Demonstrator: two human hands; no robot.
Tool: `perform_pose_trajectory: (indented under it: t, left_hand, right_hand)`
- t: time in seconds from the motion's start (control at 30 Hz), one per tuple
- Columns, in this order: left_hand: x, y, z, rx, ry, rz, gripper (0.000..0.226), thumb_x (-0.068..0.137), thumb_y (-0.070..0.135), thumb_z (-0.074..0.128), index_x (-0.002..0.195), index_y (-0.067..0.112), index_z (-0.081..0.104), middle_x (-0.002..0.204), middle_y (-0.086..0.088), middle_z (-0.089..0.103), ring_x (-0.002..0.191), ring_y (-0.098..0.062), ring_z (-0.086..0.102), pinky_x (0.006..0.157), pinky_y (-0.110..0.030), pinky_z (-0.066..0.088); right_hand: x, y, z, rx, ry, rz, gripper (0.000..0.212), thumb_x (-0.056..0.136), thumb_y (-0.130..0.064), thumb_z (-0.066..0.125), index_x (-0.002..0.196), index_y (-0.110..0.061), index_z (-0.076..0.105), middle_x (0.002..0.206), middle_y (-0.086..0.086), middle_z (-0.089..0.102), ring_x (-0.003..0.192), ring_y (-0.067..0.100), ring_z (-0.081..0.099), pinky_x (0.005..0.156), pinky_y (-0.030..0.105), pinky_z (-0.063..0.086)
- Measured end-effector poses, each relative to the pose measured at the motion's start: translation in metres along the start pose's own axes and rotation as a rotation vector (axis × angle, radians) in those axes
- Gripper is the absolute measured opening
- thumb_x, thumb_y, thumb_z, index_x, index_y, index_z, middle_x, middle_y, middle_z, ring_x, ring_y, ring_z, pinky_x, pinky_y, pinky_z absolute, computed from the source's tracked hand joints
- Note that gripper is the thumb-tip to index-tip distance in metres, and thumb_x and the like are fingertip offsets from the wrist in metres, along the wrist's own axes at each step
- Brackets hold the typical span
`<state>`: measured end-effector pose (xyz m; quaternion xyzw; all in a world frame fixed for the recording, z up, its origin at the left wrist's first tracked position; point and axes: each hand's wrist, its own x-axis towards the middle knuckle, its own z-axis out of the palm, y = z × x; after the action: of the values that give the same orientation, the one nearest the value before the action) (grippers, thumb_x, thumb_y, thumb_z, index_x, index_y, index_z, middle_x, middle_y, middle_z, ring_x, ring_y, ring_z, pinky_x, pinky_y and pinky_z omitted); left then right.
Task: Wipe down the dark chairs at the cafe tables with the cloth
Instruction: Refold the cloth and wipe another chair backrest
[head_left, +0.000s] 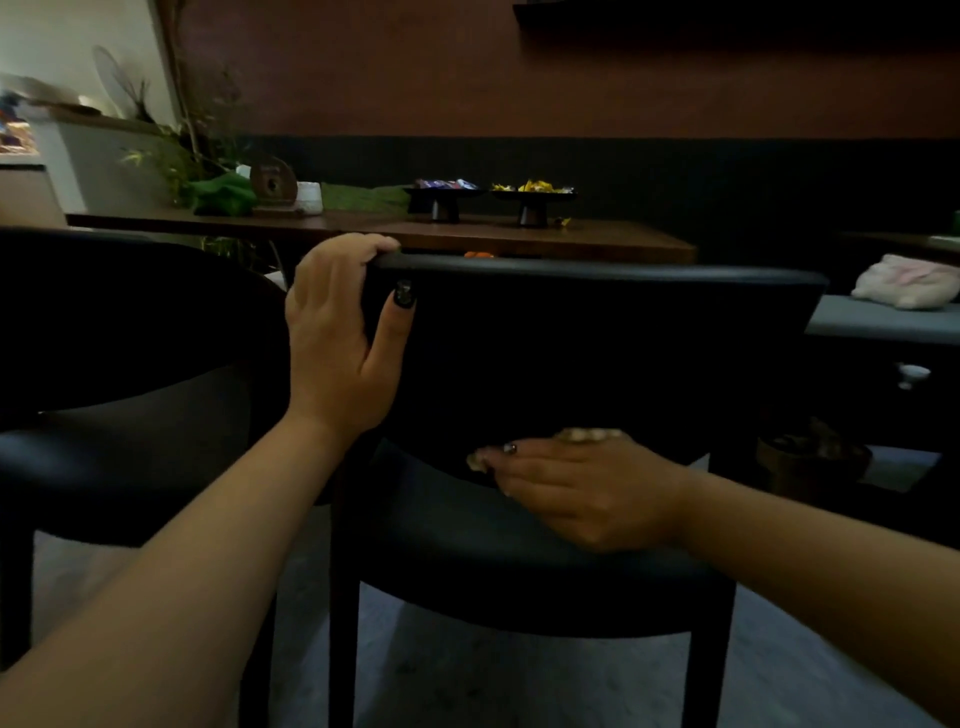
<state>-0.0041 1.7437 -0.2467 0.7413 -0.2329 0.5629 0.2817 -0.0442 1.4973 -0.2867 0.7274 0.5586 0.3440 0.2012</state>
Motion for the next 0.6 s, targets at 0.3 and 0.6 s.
perform_pose_trajectory:
  t: [0.3,0.6]
  left_hand:
    - [-0.001,0.002,0.004,0.040,0.026,-0.009,0.049,0.097,0.041,0.033,0.121,0.005,0.055,0.121,-0.012,0.056,0.117,-0.029,0.050,0.096,-0.054,0.037]
    - [-0.001,0.011,-0.006,0.016,-0.039,-0.082,0.050,0.097,0.043,0.032,0.124,0.007,0.054,0.126,-0.009,0.055,0.123,-0.027,0.048,0.099,-0.049,0.036]
  right_hand:
    - [0.040,0.022,-0.035,-0.082,0.414,0.175,0.023,0.094,-0.002,0.055,0.114,0.003,0.066,0.125,0.019,0.061,0.125,0.031,0.053,0.107,0.042,0.041]
    - [0.032,0.003,-0.025,0.018,0.229,0.082,0.023,0.096,-0.004,0.050,0.103,0.004,0.070,0.113,0.020,0.067,0.117,0.032,0.058,0.110,0.039,0.037]
